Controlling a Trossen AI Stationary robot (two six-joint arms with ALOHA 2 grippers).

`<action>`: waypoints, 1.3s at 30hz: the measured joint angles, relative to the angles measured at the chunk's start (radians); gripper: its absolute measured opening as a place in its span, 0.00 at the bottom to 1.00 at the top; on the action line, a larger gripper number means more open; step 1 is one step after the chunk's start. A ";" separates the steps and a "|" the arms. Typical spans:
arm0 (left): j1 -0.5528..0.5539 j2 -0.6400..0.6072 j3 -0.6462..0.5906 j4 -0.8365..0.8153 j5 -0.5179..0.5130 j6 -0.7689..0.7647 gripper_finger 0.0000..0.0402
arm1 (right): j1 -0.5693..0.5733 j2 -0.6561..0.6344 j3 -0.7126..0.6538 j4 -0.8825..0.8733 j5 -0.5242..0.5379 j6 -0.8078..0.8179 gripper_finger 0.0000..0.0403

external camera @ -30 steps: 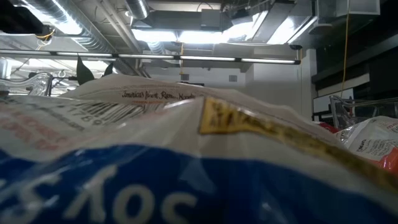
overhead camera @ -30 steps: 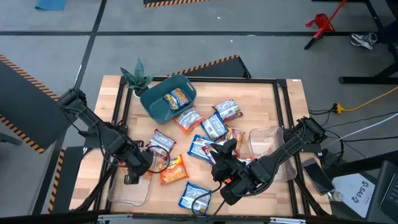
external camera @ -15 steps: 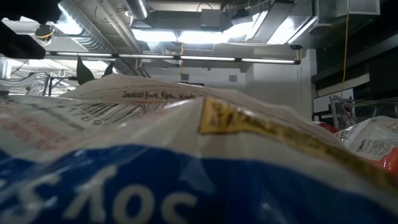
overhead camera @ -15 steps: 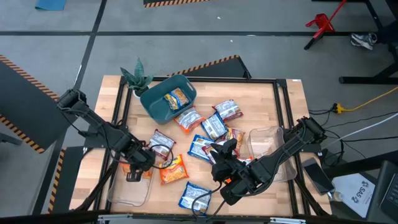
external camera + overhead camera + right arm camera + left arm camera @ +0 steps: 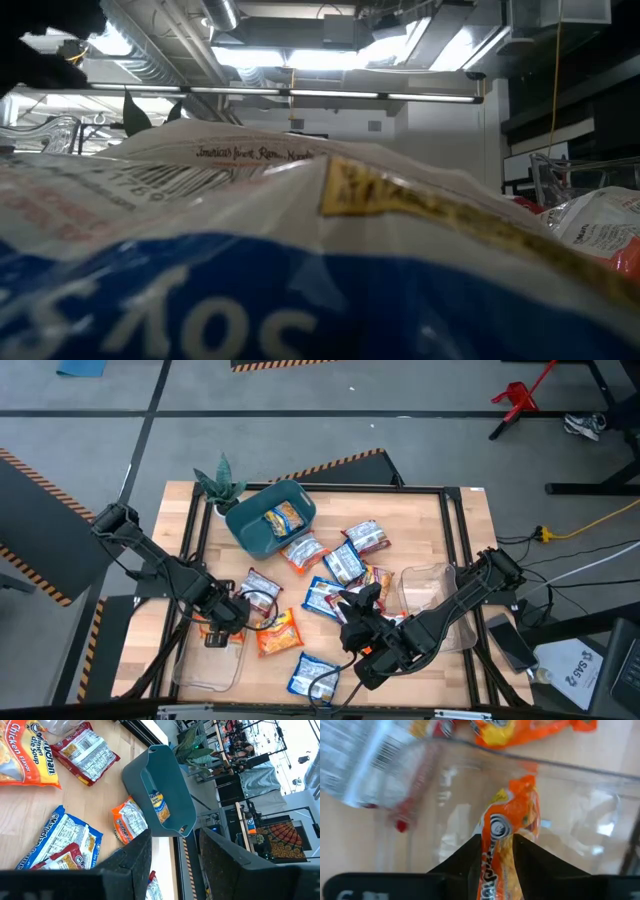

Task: Sort Maruchan noodles
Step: Put the orange noodle pack into the left transparent bin

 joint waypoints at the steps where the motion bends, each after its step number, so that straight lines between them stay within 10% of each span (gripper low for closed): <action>1: 0.000 0.000 0.011 -0.012 -0.022 0.000 0.27 | 0.000 0.000 0.000 0.000 0.000 0.000 0.38; 13: 0.002 0.000 0.130 -0.104 -0.077 -0.036 0.25 | 0.000 0.000 0.000 0.001 0.000 0.001 0.38; 29: 0.070 0.043 0.143 0.380 -0.345 0.158 0.26 | -0.006 0.000 0.000 0.000 -0.038 0.006 0.38; 39: 0.143 0.180 0.143 0.397 -0.230 0.251 0.33 | -0.089 0.000 0.000 0.000 -0.257 0.040 0.38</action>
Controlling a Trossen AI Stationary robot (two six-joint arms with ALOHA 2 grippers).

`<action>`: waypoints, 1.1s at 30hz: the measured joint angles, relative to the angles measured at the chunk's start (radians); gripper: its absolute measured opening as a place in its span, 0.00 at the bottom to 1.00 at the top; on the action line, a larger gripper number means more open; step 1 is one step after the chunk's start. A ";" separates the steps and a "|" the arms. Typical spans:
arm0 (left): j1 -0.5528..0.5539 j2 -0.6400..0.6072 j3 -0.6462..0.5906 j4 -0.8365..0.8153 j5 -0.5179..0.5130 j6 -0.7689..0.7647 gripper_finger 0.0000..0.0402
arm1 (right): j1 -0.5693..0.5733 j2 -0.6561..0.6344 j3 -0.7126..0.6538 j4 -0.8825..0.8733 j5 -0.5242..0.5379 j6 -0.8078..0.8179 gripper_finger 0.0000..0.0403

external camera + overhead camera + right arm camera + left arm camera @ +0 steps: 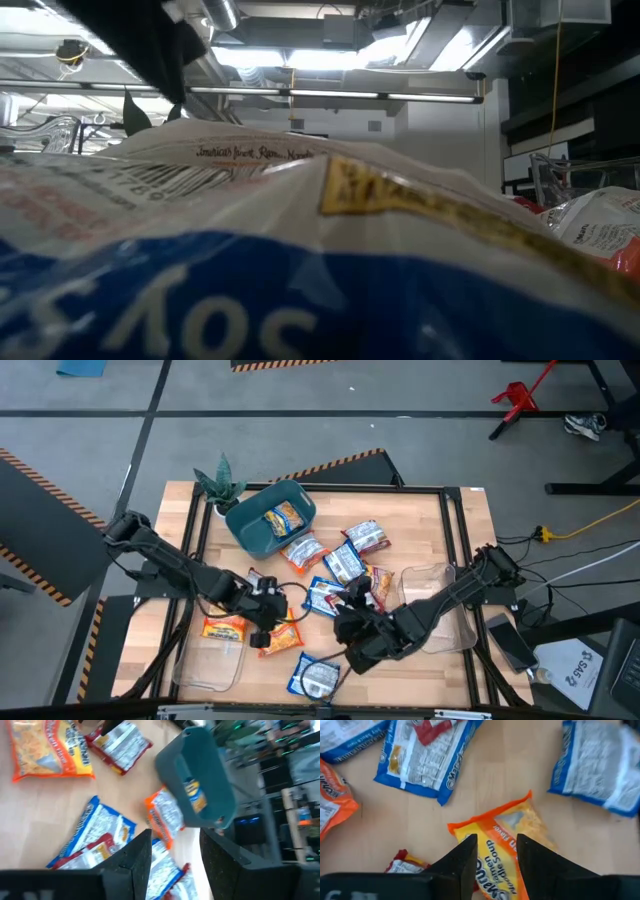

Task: Sort Maruchan noodles
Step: Put the orange noodle pack into the left transparent bin

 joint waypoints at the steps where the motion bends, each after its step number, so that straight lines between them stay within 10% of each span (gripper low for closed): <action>1: 0.006 0.016 0.000 0.000 0.000 0.009 0.33 | -0.012 0.000 0.000 0.000 -0.025 0.007 0.38; 13: 0.084 0.143 0.000 -0.033 0.115 0.058 0.35 | -0.101 0.000 -0.104 0.291 -0.212 -0.091 0.38; 33: 0.202 0.269 -0.047 0.171 0.042 0.189 0.35 | -0.030 0.001 -0.143 0.350 -0.168 -0.022 0.38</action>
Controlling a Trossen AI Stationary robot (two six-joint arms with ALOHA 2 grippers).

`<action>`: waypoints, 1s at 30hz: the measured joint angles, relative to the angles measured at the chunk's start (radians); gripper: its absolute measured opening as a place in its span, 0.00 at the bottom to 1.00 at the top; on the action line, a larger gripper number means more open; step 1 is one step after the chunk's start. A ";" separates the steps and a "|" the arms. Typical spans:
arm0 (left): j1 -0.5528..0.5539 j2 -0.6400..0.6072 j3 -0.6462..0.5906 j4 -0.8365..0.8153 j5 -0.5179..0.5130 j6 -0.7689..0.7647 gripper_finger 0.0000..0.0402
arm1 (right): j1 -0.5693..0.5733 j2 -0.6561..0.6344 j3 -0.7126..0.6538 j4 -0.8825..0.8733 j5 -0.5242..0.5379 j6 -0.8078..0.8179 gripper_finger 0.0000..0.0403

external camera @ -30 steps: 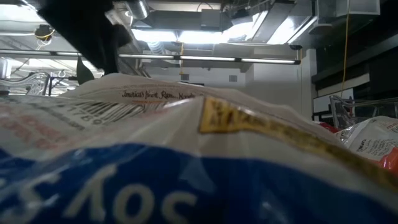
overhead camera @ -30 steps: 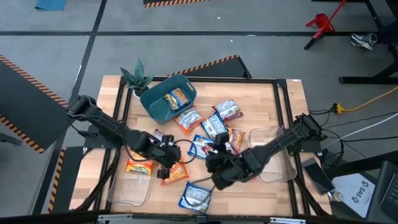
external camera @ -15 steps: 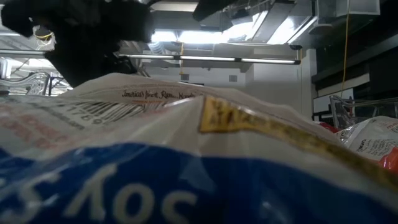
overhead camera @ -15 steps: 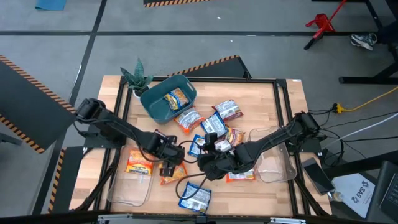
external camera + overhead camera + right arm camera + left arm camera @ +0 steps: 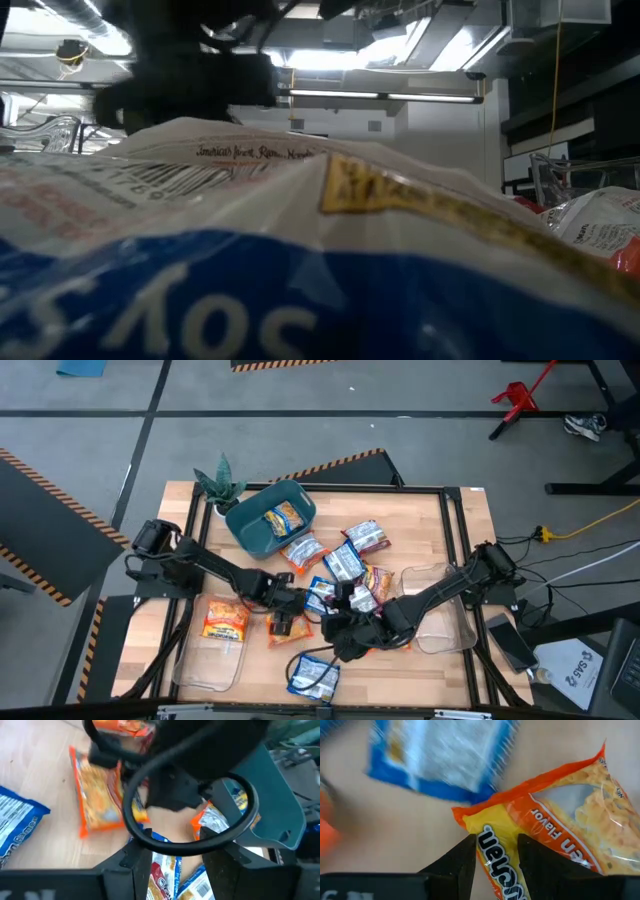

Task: Sort Maruchan noodles
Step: Put the orange noodle pack into the left transparent bin

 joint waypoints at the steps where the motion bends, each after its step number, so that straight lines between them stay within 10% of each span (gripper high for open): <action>1: 0.020 0.003 -0.001 0.034 -0.009 0.025 0.35 | 0.008 0.000 0.000 0.000 0.015 0.017 0.38; 10: 0.192 0.005 -0.012 0.103 0.089 0.051 0.35 | 0.057 0.006 0.001 0.037 0.027 0.131 0.38; 21: 0.251 0.001 -0.042 0.121 0.193 0.022 0.35 | 0.024 0.192 0.001 0.261 0.009 -0.245 0.38; 30: 0.251 0.003 -0.044 0.113 0.193 0.019 0.35 | -0.004 0.232 0.000 0.255 0.005 -0.252 0.47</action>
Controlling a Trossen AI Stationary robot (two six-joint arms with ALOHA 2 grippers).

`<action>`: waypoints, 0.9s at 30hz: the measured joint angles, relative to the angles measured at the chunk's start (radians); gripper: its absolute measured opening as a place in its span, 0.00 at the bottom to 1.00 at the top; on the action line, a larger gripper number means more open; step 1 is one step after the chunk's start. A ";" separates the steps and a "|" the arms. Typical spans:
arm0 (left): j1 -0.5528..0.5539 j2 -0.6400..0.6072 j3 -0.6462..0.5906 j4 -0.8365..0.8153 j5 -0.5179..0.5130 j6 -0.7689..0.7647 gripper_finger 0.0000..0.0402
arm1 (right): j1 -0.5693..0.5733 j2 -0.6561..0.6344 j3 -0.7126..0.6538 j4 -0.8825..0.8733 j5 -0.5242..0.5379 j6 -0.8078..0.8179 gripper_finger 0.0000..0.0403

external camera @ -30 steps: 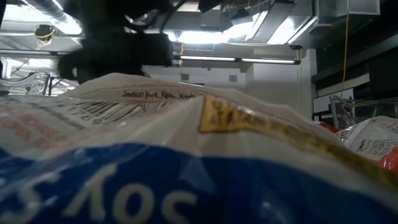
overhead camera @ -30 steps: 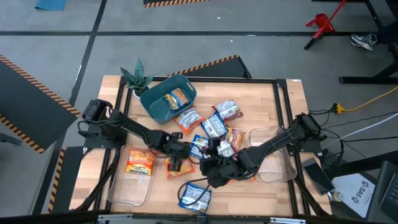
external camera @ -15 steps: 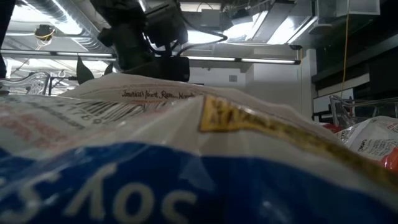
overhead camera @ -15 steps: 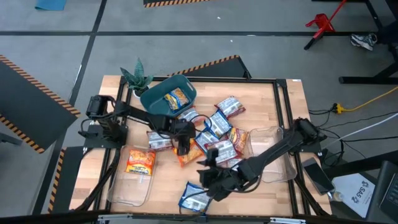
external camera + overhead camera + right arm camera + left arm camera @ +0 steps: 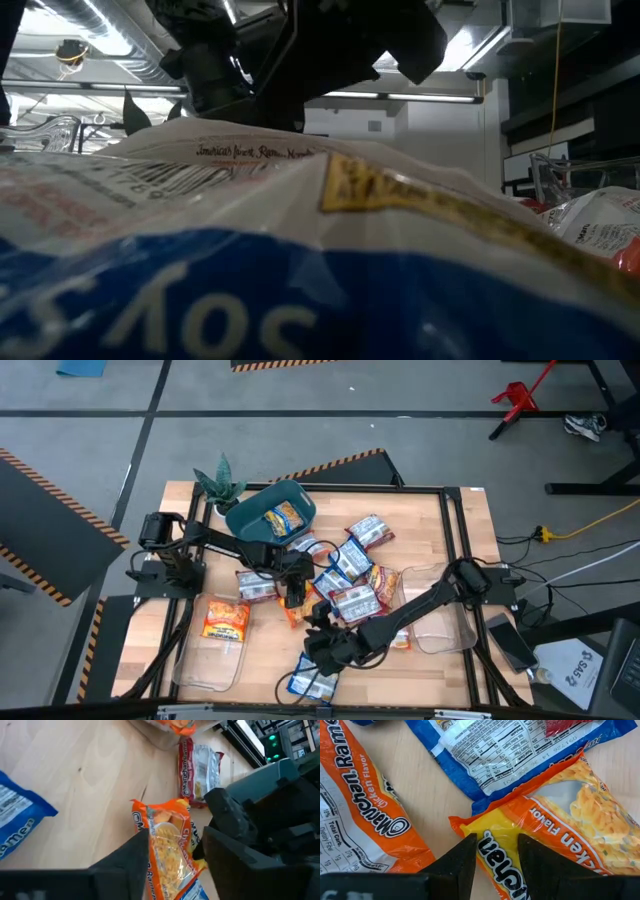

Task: Sort Maruchan noodles
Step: Put the orange noodle pack into the left transparent bin

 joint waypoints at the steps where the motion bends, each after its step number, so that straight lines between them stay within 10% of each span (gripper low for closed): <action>1: 0.000 0.000 0.000 0.000 0.000 0.000 0.35 | -0.004 0.000 0.000 -0.001 -0.002 -0.001 0.50; 10: 0.031 0.002 -0.002 -0.004 0.062 -0.018 0.35 | -0.025 0.080 0.000 -0.005 -0.015 0.006 0.81; 27: 0.046 0.002 -0.003 -0.015 0.080 -0.018 0.35 | -0.122 0.150 0.000 -0.006 0.019 -0.001 0.74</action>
